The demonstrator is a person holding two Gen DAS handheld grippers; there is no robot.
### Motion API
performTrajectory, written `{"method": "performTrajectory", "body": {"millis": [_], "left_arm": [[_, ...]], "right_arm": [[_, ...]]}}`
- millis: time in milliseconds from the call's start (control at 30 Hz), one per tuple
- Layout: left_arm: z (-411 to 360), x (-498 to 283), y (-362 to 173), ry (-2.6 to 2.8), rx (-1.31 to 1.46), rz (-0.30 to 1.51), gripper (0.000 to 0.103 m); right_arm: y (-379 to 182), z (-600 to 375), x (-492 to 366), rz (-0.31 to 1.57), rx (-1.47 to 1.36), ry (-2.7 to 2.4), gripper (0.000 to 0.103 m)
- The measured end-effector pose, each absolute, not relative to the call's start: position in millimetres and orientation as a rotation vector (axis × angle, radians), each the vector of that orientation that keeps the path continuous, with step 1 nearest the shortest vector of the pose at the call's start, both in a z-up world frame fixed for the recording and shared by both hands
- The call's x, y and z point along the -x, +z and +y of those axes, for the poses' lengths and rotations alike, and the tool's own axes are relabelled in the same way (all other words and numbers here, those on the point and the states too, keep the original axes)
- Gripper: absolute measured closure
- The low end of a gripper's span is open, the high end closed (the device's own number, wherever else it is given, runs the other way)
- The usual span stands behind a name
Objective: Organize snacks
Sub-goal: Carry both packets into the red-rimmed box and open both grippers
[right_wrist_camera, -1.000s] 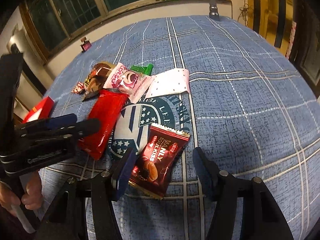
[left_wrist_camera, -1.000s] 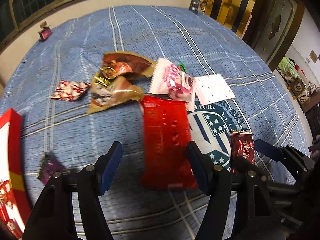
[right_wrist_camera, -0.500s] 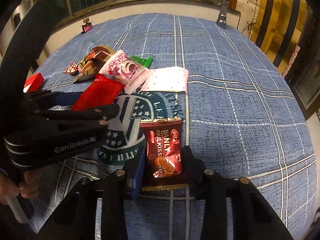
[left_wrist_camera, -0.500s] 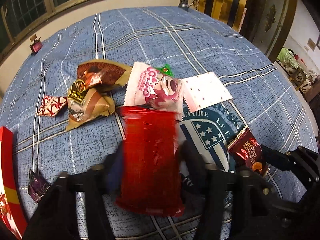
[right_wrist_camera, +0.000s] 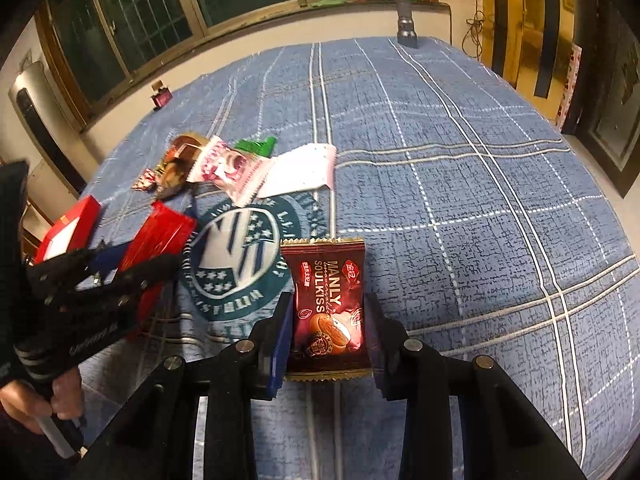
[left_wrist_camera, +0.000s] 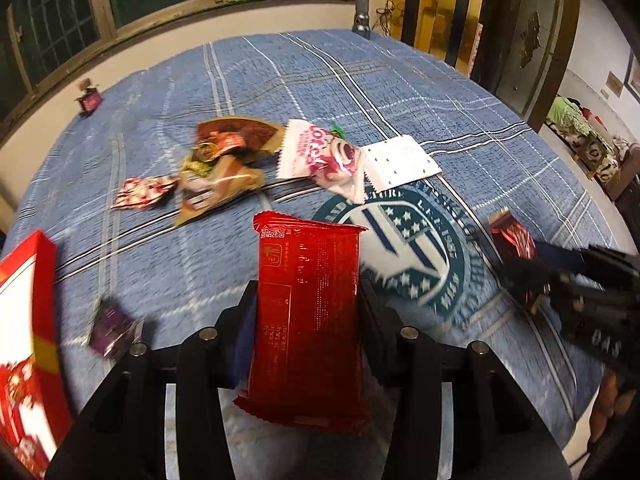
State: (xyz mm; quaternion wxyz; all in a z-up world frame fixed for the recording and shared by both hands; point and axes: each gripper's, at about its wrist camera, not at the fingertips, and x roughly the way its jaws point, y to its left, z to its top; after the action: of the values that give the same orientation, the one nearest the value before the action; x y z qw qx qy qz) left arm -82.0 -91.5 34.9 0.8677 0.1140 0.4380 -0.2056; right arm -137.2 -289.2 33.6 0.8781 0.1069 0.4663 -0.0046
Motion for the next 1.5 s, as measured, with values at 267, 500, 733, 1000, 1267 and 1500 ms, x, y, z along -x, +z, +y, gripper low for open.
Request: {"method": "performTrajectory", "body": {"millis": [267,500,733,1000,1267,1500], "left_arm": [[-44.1,129.3,47.4,-0.383,-0.222,0.87,0.059],[15.4,160.9,57.1,-0.298,-0.148,0.831,0.058],[77.6,162.6,67.5,-0.176,-0.064,0.785,0.058],[131.1,148.9,62.6,-0.06,0.003,0.768,0.058],[175.4,130.2,54.4,0.035,0.046,0.762,0.058],[205.5,118.0,48.3,0.101,0.064,0.772,0.058]], "right_arm": [[48.0,-248.9,148.2,0.939,-0.199,0.065,0.068],[49.8,-194.1,153.1,0.944,-0.147,0.161,0.068],[55.5,-136.3,149.3,0.935,-0.099,0.258,0.068],[57.2,-85.6,136.8,0.929,-0.059,0.346,0.068],[71.4,-25.1,119.1,0.895,0.0,0.455,0.068],[70.0,36.1,101.3,0.887,0.035,0.563,0.068]]}}
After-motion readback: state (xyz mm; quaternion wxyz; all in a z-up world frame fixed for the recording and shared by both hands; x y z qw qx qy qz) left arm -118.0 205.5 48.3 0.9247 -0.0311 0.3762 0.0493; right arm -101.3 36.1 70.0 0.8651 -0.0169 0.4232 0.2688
